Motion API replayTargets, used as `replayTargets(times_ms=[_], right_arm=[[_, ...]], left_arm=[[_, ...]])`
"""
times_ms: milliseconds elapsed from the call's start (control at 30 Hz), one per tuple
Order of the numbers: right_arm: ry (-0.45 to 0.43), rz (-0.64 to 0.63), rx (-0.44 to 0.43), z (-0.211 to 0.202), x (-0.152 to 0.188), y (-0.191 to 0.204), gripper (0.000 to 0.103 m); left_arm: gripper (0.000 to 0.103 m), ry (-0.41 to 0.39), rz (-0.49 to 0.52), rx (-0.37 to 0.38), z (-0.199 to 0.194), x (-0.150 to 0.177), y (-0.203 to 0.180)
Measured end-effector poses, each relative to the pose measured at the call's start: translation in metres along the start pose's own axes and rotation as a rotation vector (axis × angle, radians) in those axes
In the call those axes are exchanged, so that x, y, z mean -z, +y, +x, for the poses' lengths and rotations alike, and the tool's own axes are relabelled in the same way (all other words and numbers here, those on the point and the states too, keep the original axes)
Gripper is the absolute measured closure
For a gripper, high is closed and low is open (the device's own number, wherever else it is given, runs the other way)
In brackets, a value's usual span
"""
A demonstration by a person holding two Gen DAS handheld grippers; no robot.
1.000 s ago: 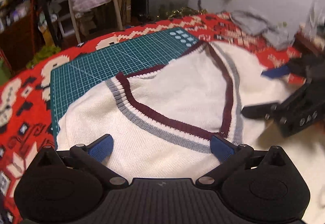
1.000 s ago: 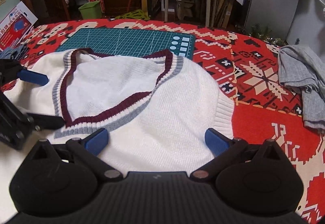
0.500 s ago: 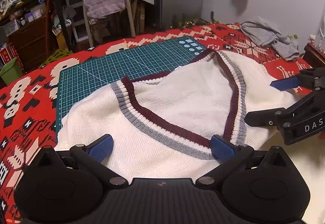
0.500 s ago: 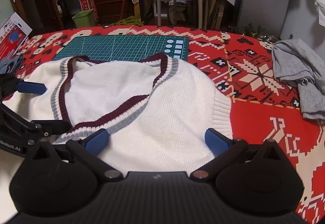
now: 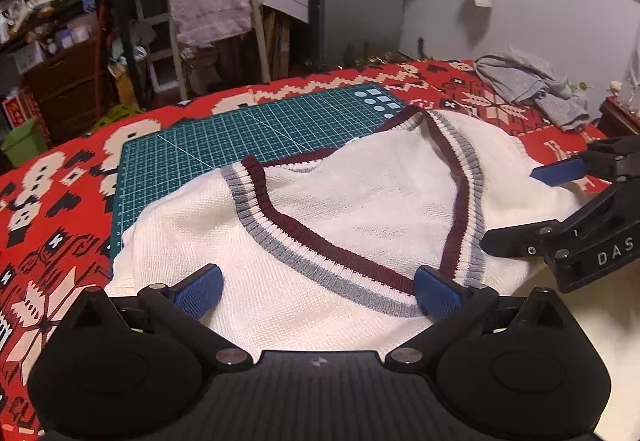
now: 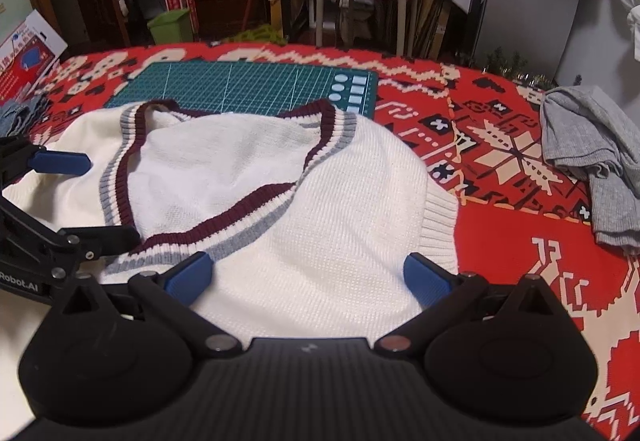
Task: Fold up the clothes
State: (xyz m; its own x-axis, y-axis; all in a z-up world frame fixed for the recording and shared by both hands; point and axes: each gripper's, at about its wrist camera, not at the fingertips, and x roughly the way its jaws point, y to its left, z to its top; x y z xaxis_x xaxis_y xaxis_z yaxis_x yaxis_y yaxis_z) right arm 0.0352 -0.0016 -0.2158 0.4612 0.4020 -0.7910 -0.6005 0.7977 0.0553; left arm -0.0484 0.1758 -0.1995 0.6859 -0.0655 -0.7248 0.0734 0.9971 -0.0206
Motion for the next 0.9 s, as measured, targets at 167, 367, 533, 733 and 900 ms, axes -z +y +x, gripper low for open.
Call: replayTargets(times_ms=[167, 367, 533, 733, 900], right_arm=[[-0.026, 0.010, -0.081, -0.027, -0.012, -0.017, 0.001], [-0.080, -0.116, -0.067, -0.053, -0.041, -0.044, 0.001], [-0.060, -0.131, -0.032, -0.038, -0.067, -0.067, 0.017], [-0.006, -0.110, -0.018, -0.008, -0.094, -0.089, 0.043], [0.035, -0.146, -0.039, 0.023, -0.102, -0.087, 0.056]], left_arm=[[0.018, 0.007, -0.016, 0.093, -0.022, -0.014, 0.022], [0.018, -0.045, 0.038, 0.146, -0.050, -0.045, 0.059], [0.028, -0.049, 0.055, 0.137, -0.043, -0.073, 0.101], [0.061, -0.001, 0.035, 0.204, -0.008, -0.090, 0.133], [0.061, 0.054, 0.114, 0.297, 0.016, -0.086, 0.124]])
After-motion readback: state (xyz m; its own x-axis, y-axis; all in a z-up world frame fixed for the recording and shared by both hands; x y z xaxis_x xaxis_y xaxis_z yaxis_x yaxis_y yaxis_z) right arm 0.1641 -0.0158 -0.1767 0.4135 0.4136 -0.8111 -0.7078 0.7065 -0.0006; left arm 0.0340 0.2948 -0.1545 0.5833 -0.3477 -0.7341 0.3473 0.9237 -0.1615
